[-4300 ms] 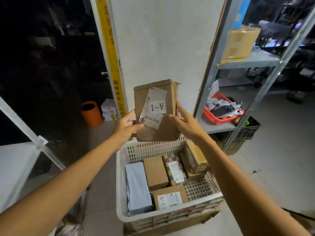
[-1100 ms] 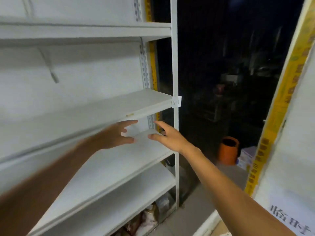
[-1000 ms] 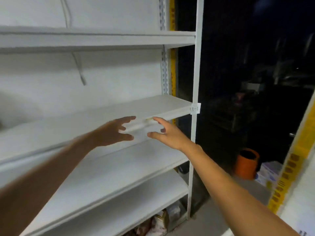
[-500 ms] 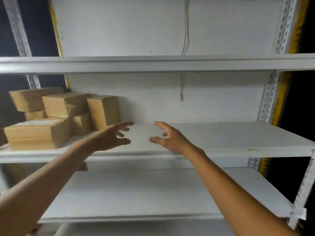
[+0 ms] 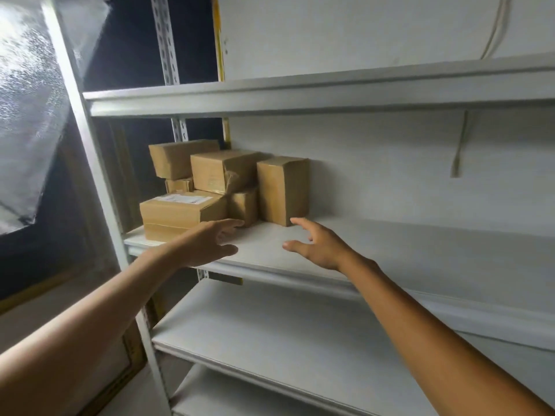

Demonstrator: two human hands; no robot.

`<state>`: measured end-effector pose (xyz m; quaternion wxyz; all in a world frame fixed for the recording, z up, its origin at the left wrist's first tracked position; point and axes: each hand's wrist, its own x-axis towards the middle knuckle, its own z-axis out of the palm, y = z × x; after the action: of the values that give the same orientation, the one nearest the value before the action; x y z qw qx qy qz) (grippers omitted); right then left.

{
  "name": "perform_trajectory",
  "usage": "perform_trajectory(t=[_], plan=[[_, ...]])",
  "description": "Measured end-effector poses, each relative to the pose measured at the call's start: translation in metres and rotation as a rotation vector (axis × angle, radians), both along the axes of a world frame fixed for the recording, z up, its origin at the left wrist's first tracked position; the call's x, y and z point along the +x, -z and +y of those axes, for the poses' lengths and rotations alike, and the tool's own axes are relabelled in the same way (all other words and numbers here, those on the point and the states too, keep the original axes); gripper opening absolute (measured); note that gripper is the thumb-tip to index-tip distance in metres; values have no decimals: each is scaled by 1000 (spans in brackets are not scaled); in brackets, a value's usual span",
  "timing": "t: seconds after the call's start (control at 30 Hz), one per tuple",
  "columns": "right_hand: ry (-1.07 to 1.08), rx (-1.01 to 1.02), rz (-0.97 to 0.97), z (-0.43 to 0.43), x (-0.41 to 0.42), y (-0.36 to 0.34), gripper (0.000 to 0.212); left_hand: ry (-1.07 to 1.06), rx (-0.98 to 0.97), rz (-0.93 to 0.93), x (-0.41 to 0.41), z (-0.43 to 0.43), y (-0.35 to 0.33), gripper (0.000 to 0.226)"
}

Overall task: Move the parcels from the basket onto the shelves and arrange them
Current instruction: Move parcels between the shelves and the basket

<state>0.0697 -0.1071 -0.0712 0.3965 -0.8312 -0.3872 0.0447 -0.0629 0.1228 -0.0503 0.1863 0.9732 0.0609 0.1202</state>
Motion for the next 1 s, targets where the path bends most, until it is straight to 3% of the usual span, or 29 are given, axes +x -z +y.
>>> perform_trajectory(t=[0.37,0.67,0.8,0.9,1.0], plan=[[-36,-41,-7,20,107,-10,70,-75,136,-80,73,13,-16,54],[23,65,19,43,179,-7,69,-31,88,-187,160,26,-9,64],[52,128,-16,66,204,-11,72,-34,-19,-192,207,44,9,77],[66,160,-10,84,219,-14,81,-53,110,-124,237,52,22,88],[55,211,25,101,232,-12,94,-52,202,-238,253,57,28,74]])
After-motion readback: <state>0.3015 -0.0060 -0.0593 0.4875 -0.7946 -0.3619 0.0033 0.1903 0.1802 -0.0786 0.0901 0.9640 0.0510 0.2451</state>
